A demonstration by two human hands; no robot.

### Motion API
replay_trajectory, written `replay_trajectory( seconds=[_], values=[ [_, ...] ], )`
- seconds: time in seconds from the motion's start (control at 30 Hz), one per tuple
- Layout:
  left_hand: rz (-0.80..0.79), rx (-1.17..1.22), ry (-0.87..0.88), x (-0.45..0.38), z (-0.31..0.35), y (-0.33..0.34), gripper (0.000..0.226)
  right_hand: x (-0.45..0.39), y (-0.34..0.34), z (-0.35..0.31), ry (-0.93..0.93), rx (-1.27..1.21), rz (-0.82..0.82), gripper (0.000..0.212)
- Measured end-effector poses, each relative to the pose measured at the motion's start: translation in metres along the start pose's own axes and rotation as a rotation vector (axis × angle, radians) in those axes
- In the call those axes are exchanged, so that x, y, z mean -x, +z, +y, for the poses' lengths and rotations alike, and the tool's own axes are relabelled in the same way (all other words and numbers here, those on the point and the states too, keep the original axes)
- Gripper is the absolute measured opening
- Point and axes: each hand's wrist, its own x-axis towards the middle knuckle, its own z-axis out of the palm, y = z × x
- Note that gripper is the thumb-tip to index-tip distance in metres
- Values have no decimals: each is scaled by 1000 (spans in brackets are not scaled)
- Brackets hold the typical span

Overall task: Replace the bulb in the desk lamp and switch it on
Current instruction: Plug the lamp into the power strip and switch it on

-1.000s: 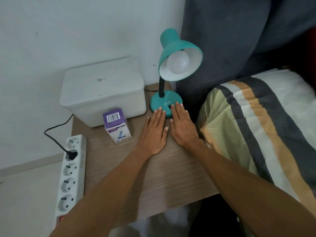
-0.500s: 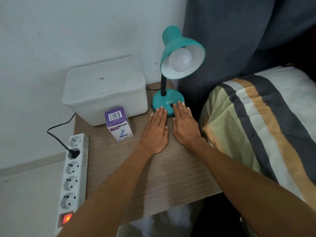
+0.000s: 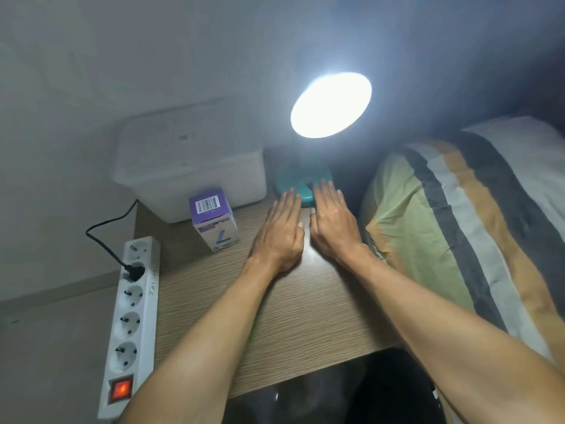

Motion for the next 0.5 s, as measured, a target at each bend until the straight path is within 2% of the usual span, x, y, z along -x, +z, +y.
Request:
replay_trajectory(
  seconds=[0.5],
  values=[
    [7, -6, 14, -1, -1, 3, 68, 2, -3, -5, 4, -16, -24, 60]
  ],
)
